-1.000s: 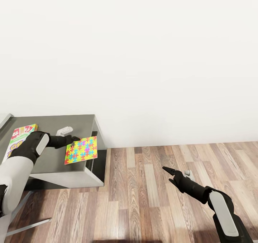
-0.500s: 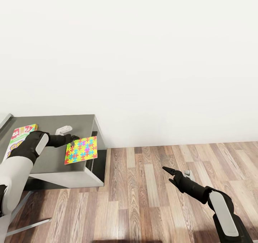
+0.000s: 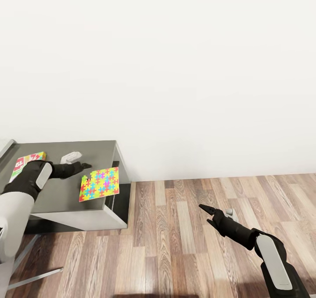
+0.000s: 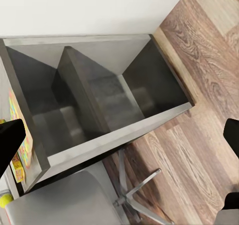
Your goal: Put all the toys in the child's room - the three board games (two on the bed and one on the table), the two jigsaw puzzles on the table, and the tennis ball on the table - inside the toy box on the table in the child's room.
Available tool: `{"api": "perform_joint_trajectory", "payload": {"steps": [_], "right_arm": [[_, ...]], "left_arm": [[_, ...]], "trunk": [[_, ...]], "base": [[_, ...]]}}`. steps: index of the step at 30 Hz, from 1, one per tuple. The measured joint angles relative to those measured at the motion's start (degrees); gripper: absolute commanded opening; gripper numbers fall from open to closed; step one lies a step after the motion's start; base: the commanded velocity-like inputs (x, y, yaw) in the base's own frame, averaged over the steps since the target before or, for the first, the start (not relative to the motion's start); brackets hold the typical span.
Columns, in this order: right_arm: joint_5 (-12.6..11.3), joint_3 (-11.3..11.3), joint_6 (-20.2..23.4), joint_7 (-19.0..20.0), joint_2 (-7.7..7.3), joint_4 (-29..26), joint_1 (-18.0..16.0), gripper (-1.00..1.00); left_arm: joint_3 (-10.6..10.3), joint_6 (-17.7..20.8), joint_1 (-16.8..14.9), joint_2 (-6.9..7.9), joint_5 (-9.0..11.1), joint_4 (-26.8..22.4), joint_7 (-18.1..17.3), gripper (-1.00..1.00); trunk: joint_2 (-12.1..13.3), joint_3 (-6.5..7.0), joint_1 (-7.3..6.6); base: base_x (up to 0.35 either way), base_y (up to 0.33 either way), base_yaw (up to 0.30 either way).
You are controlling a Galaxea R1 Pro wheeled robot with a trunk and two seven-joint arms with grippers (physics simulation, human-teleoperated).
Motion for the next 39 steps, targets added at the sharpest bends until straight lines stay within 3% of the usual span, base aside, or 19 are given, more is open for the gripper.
{"api": "perform_joint_trajectory", "payload": {"steps": [10, 17, 19, 25, 30, 35, 39], "right_arm": [[0.1, 0.1, -0.1, 0.0, 0.05, 0.0, 0.0, 1.00], [0.2, 0.1, -0.1, -0.1, 0.13, 0.0, 0.0, 1.00], [0.2, 0.1, -0.1, -0.1, 0.14, 0.0, 0.0, 1.00], [0.3, 0.5, -1.9, 0.0, 0.12, 0.0, 0.0, 1.00], [0.3, 0.9, -4.0, 0.1, 0.12, 0.1, 0.0, 1.00], [0.2, 1.0, -4.2, 0.2, 0.07, 0.0, 0.0, 1.00], [0.1, 2.5, -4.0, 0.0, 0.38, -0.1, 0.0, 1.00]], "left_arm": [[2.5, 0.6, 0.1, 1.84, 0.1, -2.5, -1.1, 1.00], [3.9, 2.5, 0.1, 4.30, 0.1, -2.8, -8.1, 1.00], [4.0, 4.6, 0.1, 5.87, 0.2, -3.2, -12.9, 1.00], [3.9, 10.0, 0.1, 9.18, 0.1, -6.7, -21.9, 1.00], [3.0, 13.5, 0.8, 13.36, -0.1, -11.0, -33.8, 1.00], [-0.1, 14.1, 2.7, 17.15, -0.4, -15.4, -48.9, 1.00], [-2.7, 14.0, 4.0, 19.21, -0.6, -18.3, -57.2, 1.00]], "trunk": [[0.0, 0.00, 0.00], [0.0, 0.00, 0.00], [0.0, 0.00, 0.00], [0.0, 0.00, 0.00], [0.0, 0.00, 0.00], [0.0, 0.00, -0.01], [0.0, 0.00, 0.00]], "base": [[0.000, 0.000, 0.000], [0.000, 0.000, 0.000], [0.000, 0.000, 0.000], [0.000, 0.000, 0.000], [0.000, 0.000, 0.000], [0.000, 0.000, 0.000], [0.000, 0.000, 0.000]]}}
